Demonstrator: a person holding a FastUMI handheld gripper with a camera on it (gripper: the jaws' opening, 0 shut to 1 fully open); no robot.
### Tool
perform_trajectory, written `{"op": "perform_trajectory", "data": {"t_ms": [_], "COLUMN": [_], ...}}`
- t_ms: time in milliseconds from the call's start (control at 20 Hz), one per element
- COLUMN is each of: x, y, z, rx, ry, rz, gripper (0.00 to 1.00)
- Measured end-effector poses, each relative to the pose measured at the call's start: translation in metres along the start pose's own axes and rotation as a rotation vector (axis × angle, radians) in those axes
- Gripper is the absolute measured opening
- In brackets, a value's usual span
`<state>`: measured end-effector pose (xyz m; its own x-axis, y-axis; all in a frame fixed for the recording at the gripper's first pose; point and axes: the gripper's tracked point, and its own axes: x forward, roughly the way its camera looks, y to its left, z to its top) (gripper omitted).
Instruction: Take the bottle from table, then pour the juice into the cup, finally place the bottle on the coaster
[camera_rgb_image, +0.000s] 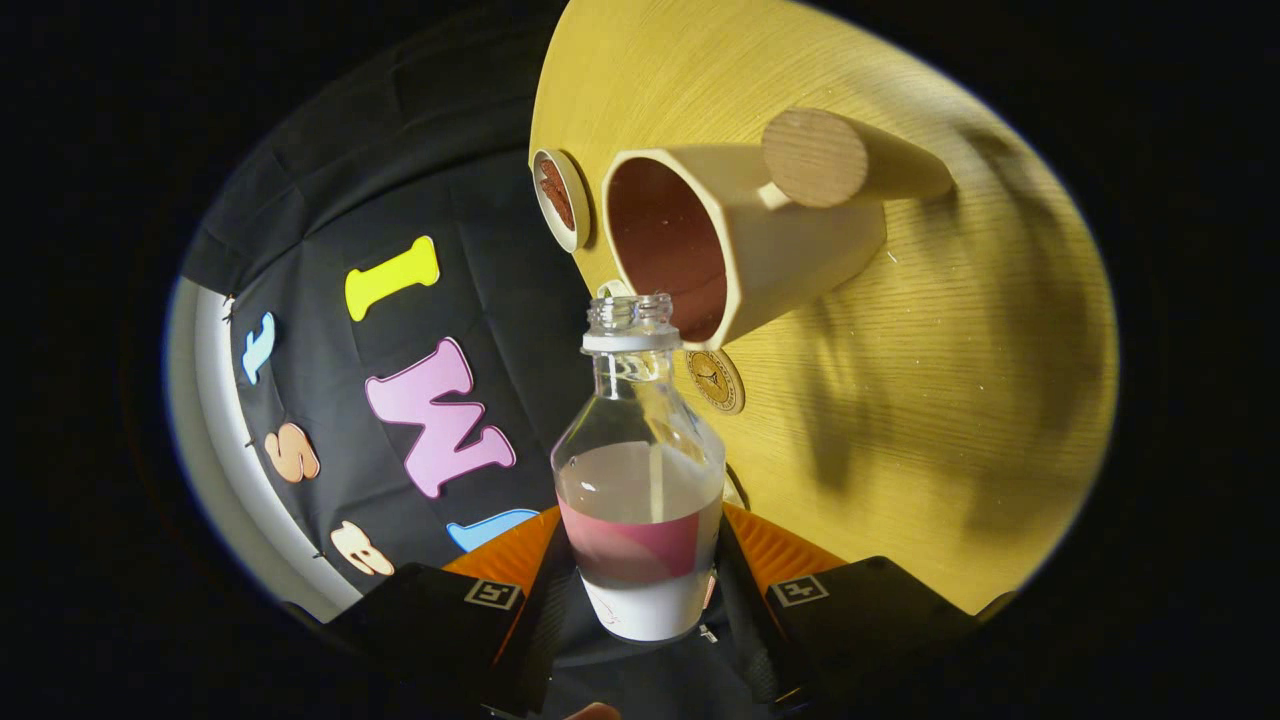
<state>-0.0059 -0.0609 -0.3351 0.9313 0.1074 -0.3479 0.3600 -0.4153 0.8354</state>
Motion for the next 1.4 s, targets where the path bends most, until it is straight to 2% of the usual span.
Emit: {"op": "perform_trajectory", "data": {"t_ms": [1050, 1400], "x": [-0.003, -0.005], "y": [0.012, 0.004], "z": [0.013, 0.009], "rx": [0.144, 0.218], "ry": [0.012, 0.027], "rz": [0.005, -0.037], "gripper": [0.75, 0.75]}}
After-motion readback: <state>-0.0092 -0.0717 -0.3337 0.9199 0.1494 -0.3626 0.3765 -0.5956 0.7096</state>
